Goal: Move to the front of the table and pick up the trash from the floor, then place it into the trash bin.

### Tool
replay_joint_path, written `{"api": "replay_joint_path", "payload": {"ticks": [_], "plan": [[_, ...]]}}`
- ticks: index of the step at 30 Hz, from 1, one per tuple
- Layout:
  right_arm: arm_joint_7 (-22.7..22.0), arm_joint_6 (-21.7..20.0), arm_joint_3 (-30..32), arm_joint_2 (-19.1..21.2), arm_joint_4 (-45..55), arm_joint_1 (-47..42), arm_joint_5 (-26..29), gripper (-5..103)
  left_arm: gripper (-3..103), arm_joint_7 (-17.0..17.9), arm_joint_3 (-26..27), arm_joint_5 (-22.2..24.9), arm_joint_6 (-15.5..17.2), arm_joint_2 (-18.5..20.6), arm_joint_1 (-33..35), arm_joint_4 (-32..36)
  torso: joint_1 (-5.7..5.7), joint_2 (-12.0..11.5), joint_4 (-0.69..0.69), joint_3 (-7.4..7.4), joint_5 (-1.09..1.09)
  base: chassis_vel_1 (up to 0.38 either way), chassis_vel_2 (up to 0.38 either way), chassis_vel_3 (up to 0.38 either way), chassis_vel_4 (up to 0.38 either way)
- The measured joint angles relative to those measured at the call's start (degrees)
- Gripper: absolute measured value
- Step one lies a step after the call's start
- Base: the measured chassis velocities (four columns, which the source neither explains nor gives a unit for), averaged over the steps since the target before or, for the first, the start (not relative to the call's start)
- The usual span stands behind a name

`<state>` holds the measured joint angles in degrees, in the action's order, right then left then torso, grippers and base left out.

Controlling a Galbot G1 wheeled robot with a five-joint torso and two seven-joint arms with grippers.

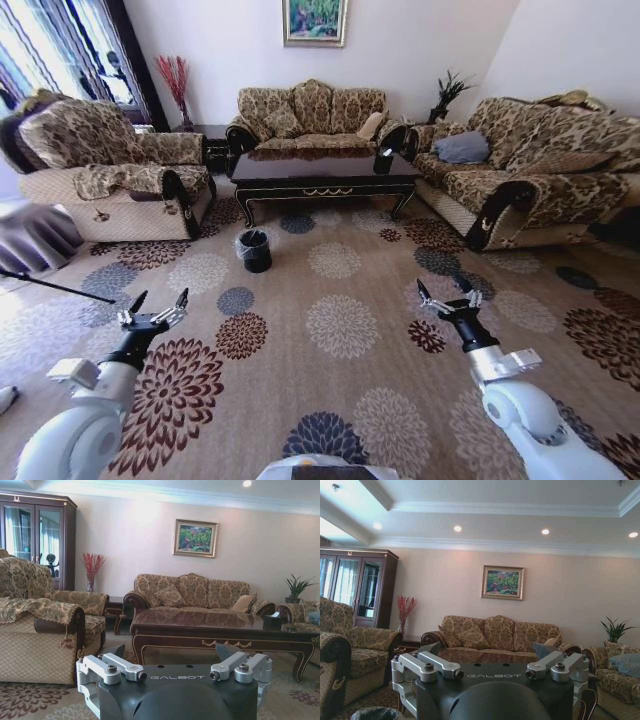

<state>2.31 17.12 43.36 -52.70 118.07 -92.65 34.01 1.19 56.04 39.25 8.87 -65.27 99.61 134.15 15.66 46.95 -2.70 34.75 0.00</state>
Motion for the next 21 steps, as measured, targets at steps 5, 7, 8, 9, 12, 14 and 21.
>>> {"api": "replay_joint_path", "payload": {"ticks": [5,7,8,9,12,14,21], "plan": [[0.11,0.05,0.11,-0.02,0.2,-0.17,-0.05,100,100,-0.05,0.25,0.0,0.0,-0.15,0.31,0.19,0.56,1.32,0.0,0.75,0.0,0.0,0.0,0.0,0.0],[0.16,0.07,0.15,-0.01,0.41,-0.24,-0.04,100,100,-0.07,0.39,0.0,-0.03,-0.18,0.47,0.25,0.85,1.99,0.0,1.12,0.0,0.0,0.0,0.0,0.0],[0.16,0.07,0.15,-0.01,0.41,-0.24,-0.04,100,100,-0.07,0.39,0.0,-0.03,-0.18,0.47,0.25,0.85,1.99,0.0,1.12,0.0,0.0,0.0,0.0,0.0],[0.17,0.07,0.16,-0.01,0.5,-0.32,-0.04,100,100,-0.09,0.42,0.0,-0.04,-0.19,0.53,0.25,0.98,2.28,0.0,1.28,0.0,0.0,0.0,0.0,0.0],[0.18,0.11,0.24,0.02,0.58,-0.52,-0.01,100,100,-0.11,0.46,-0.01,-0.06,-0.2,0.65,0.29,1.41,3.25,0.0,1.85,0.0,0.0,0.0,0.0,0.0],[0.19,0.13,0.32,0.05,0.59,-0.55,0.01,100,100,-0.12,0.46,-0.01,-0.06,-0.2,0.7,0.32,1.53,3.58,0.0,2.05,0.0,0.0,0.0,0.0,0.0],[0.23,0.17,0.57,0.19,0.64,-0.6,0.19,100,100,-0.17,0.61,-0.05,-0.06,-0.1,0.86,0.4,2.35,5.43,0.0,3.09,0.0,0.0,0.0,0.0,0.0]]}}
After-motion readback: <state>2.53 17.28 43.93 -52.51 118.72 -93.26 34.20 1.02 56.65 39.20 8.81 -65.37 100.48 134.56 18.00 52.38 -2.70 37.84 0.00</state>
